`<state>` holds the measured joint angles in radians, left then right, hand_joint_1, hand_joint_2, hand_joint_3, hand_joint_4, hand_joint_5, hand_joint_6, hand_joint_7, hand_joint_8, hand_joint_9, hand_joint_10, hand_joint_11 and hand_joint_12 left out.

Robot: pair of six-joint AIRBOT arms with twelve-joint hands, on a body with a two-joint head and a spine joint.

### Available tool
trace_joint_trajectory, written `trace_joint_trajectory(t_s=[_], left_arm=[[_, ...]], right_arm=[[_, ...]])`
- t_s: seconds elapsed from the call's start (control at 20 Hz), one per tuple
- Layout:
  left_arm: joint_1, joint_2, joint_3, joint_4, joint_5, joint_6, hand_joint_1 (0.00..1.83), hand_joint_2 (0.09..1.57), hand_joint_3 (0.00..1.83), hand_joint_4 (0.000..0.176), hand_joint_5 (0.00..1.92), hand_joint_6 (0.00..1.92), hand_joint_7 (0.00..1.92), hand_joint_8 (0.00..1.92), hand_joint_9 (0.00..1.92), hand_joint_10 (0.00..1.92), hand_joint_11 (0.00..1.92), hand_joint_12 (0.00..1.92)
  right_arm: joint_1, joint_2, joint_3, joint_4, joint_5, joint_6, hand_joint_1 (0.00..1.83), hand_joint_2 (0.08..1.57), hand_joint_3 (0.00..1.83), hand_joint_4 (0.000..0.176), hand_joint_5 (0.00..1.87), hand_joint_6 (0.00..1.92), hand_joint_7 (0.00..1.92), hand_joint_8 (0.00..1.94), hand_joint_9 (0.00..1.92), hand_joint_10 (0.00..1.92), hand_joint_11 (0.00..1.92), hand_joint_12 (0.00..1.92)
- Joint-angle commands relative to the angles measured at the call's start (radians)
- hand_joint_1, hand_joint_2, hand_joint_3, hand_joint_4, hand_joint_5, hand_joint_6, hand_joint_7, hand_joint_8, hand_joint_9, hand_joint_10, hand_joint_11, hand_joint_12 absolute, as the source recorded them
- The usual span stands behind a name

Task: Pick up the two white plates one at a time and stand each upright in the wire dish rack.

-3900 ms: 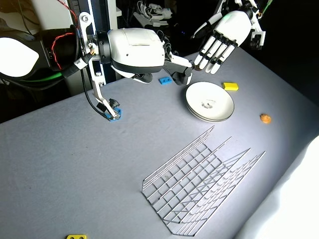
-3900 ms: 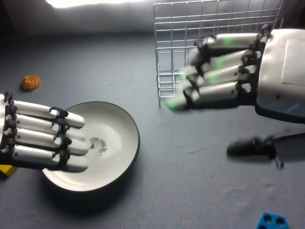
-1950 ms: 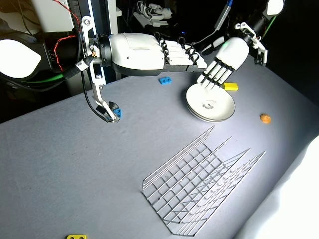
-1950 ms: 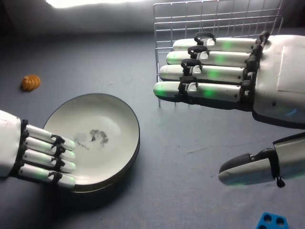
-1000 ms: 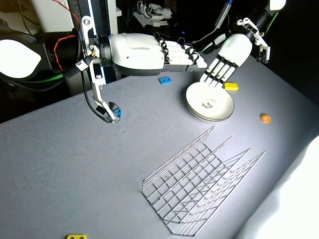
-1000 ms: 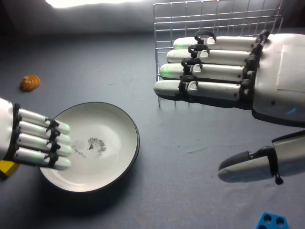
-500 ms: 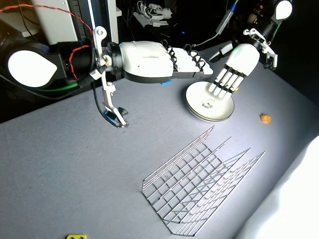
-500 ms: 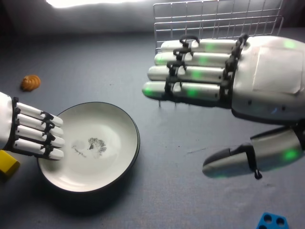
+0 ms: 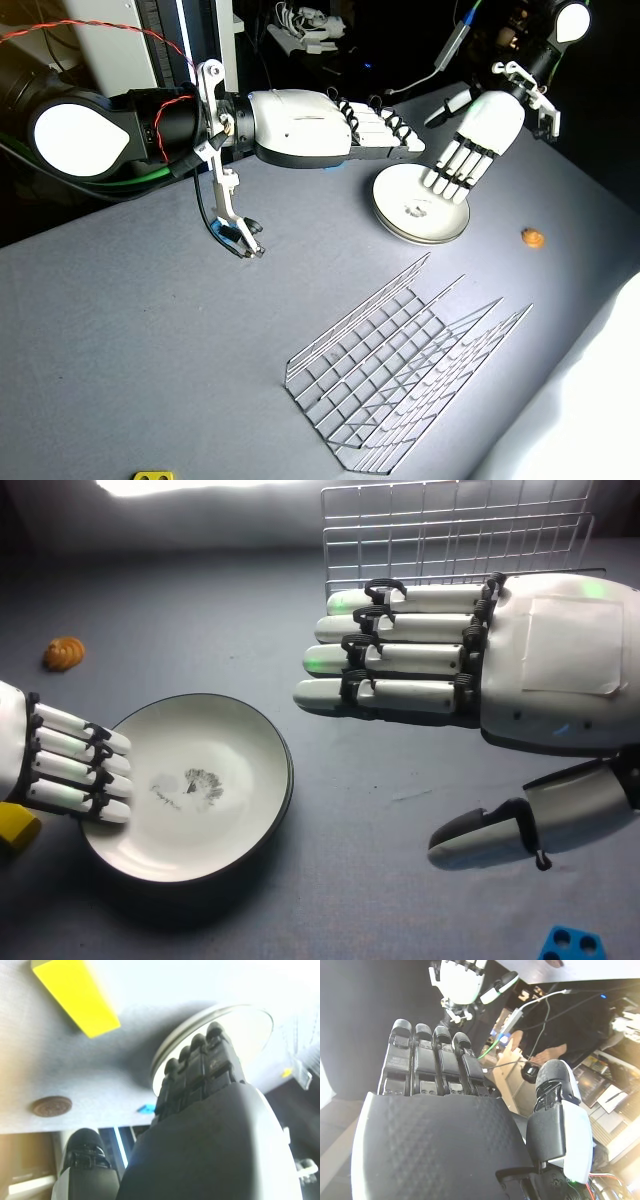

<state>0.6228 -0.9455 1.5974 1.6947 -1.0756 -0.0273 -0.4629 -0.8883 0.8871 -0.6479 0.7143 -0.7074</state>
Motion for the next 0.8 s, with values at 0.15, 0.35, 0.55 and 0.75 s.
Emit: trace_joint_trajectory(t_s=[0.15, 0.35, 0.55, 0.75], left_arm=[[0.030, -0.013, 0.008, -0.042, -0.027, 0.008, 0.00, 1.04, 0.00, 0.000, 0.00, 0.00, 0.00, 0.00, 0.00, 0.00, 0.00, 0.00], [0.047, -0.029, 0.005, -0.042, -0.020, 0.022, 0.00, 1.04, 0.00, 0.000, 0.00, 0.00, 0.00, 0.00, 0.00, 0.00, 0.00, 0.00], [0.057, -0.041, -0.021, -0.043, -0.004, 0.029, 0.00, 1.04, 0.00, 0.000, 0.00, 0.00, 0.00, 0.00, 0.00, 0.00, 0.00, 0.00], [0.037, -0.052, -0.076, -0.067, 0.018, 0.034, 0.00, 1.05, 0.00, 0.000, 0.00, 0.00, 0.00, 0.00, 0.00, 0.00, 0.00, 0.00]], right_arm=[[-0.012, 0.002, 0.009, 0.036, 0.147, -0.037, 0.00, 1.13, 0.00, 0.000, 0.00, 0.00, 0.00, 0.00, 0.00, 0.00, 0.00, 0.00], [-0.009, 0.000, 0.034, -0.047, 0.157, -0.003, 0.00, 1.12, 0.00, 0.000, 0.00, 0.00, 0.00, 0.00, 0.00, 0.00, 0.00, 0.00], [0.019, 0.000, 0.065, -0.148, 0.162, 0.153, 0.25, 1.10, 0.00, 0.000, 0.00, 0.00, 0.00, 0.00, 0.00, 0.00, 0.00, 0.00], [0.034, -0.001, 0.067, -0.193, 0.142, 0.183, 0.85, 1.01, 0.00, 0.000, 0.00, 0.00, 0.00, 0.00, 0.00, 0.00, 0.00, 0.00]])
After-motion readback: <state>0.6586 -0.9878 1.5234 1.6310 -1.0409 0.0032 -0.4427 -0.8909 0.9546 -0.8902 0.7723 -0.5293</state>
